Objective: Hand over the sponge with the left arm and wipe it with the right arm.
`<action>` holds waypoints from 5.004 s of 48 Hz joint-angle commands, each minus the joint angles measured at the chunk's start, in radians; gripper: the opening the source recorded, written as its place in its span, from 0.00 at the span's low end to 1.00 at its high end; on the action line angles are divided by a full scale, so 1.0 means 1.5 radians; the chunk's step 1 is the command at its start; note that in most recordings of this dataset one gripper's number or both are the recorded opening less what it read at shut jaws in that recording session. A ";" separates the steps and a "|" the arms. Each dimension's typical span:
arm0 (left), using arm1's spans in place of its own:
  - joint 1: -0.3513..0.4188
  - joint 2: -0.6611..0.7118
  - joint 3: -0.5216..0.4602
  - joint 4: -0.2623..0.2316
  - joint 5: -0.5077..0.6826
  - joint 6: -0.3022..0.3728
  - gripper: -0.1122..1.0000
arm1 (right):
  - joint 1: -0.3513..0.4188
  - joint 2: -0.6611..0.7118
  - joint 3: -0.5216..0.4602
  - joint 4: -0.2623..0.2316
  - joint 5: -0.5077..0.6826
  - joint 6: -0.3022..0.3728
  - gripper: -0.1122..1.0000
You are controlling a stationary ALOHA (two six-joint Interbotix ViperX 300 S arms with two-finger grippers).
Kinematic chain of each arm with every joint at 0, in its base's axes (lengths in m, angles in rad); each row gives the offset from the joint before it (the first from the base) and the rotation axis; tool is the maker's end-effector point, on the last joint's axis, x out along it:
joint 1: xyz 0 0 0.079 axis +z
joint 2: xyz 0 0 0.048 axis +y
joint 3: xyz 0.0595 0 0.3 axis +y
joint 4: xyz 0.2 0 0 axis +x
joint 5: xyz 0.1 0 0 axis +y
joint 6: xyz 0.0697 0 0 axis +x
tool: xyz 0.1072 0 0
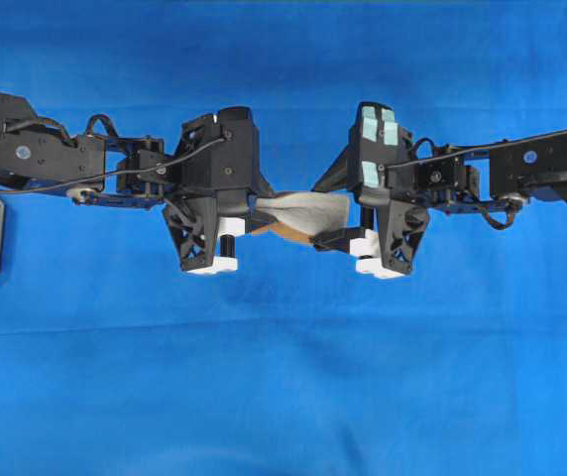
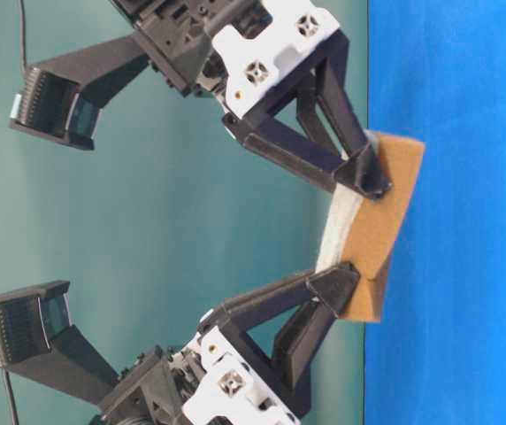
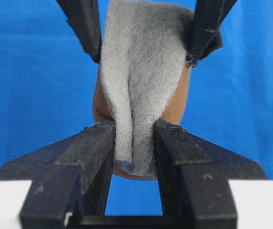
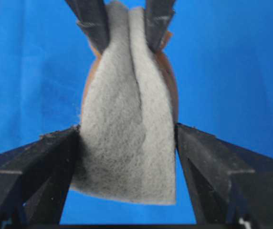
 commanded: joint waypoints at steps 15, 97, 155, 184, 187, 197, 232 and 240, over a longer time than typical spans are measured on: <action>-0.006 -0.018 -0.003 0.002 -0.018 0.012 0.29 | -0.002 -0.007 -0.015 -0.002 0.004 -0.010 0.69; -0.021 -0.217 0.218 -0.002 -0.247 0.006 0.91 | -0.011 0.096 0.040 -0.009 -0.041 -0.008 0.30; -0.021 -0.217 0.226 -0.002 -0.247 0.006 0.91 | -0.191 0.117 0.049 -0.051 -0.107 -0.005 0.30; -0.021 -0.217 0.225 -0.002 -0.247 0.006 0.91 | 0.119 0.131 0.039 -0.007 -0.055 0.086 0.30; -0.021 -0.217 0.225 -0.002 -0.249 0.007 0.91 | 0.119 0.131 0.039 -0.007 -0.055 0.088 0.30; -0.021 -0.217 0.226 -0.002 -0.247 0.006 0.91 | 0.040 0.126 0.045 -0.030 -0.056 0.074 0.30; -0.024 -0.211 0.222 -0.002 -0.247 0.006 0.91 | -0.225 0.115 0.036 -0.148 -0.059 0.058 0.28; -0.025 -0.211 0.222 -0.002 -0.247 0.006 0.91 | -0.136 0.116 0.043 -0.139 -0.056 0.069 0.28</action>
